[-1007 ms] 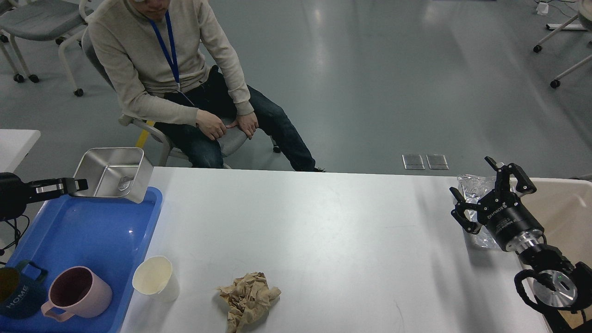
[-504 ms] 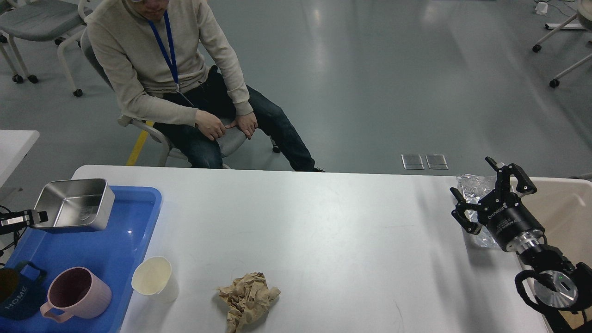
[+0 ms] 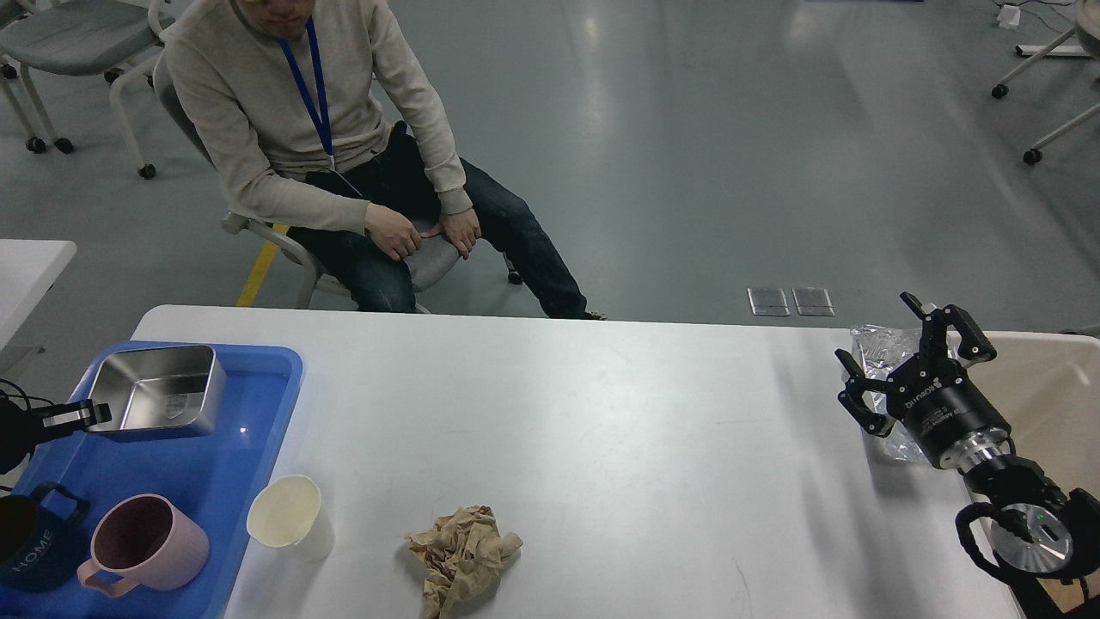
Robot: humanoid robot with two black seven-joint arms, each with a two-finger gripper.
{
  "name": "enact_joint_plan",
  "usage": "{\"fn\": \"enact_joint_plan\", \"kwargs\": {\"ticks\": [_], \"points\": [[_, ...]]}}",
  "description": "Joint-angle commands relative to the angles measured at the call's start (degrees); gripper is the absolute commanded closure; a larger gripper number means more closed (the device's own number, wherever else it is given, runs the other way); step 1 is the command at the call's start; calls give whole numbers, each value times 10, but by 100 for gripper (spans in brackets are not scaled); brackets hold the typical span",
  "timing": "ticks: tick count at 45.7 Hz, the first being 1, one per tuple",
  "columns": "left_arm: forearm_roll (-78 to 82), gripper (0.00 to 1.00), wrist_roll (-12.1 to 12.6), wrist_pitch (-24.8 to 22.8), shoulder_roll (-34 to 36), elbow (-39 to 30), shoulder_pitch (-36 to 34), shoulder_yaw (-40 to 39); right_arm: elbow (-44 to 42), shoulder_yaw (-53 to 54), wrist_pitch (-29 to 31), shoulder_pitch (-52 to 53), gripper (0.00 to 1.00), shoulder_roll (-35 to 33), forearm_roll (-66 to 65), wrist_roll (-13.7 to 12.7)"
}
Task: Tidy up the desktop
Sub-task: 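Lift the steel tin with the left gripper and lower it into the blue tray, then release the tin and raise the left gripper away from the tray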
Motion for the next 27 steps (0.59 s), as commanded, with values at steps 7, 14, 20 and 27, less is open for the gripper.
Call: {"fn": "enact_joint_plan", "kwargs": {"ticks": [7, 14, 20, 27], "points": [[0, 95, -11, 1, -58, 74, 29, 0, -1, 0, 0, 0, 0, -1, 0, 0], [-1, 95, -12, 1, -65, 86, 35, 0, 0, 0, 0, 0, 0, -1, 0, 0], [-5, 94, -12, 2, -79, 105, 37, 0, 0, 0, 0, 0, 0, -1, 0, 0], [-8, 77, -11, 5, -96, 139, 39, 0, 0, 0, 0, 0, 0, -2, 0, 0]]}}
